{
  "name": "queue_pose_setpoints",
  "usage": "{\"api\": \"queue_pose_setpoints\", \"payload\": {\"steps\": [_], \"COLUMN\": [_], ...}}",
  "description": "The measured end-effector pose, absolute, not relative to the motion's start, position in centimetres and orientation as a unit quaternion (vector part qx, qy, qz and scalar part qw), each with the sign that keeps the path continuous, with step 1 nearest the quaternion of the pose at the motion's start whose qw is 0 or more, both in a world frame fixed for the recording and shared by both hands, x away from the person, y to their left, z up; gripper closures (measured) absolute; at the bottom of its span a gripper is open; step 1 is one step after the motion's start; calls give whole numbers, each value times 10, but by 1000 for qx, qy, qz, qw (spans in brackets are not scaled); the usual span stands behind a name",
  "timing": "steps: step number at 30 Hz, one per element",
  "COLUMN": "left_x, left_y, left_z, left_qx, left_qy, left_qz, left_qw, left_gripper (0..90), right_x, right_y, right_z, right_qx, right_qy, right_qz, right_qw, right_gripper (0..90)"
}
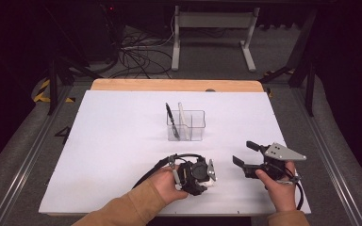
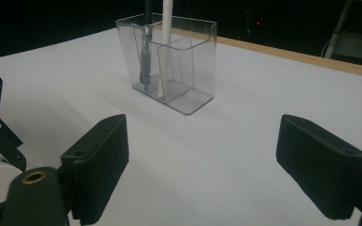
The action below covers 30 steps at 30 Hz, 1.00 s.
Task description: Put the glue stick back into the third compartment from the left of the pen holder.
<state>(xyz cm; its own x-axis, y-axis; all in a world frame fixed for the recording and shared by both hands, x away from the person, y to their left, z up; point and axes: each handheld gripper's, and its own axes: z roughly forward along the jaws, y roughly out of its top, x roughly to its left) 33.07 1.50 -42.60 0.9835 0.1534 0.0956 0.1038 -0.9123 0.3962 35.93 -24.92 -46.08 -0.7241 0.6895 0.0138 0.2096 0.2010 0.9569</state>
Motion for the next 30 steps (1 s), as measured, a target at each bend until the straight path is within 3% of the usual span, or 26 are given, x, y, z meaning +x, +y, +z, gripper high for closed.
{"api": "queue_pose_setpoints", "payload": {"steps": [7, 16, 30], "left_x": [330, 341, 361], "left_y": [16, 31, 47], "left_z": [-417, -391, -367], "left_qx": [973, 946, 911], "left_qy": [59, 84, 121], "left_qz": [67, 76, 86], "left_qw": [211, 305, 383], "left_gripper": [682, 682, 681], "right_x": [359, 360, 360], "right_y": [-249, -249, -248], "right_z": [-461, -462, -462], "right_qx": [302, 302, 301], "right_qy": [743, 743, 744], "right_qz": [557, 557, 557], "right_qw": [216, 216, 215], "right_gripper": [181, 181, 181]}}
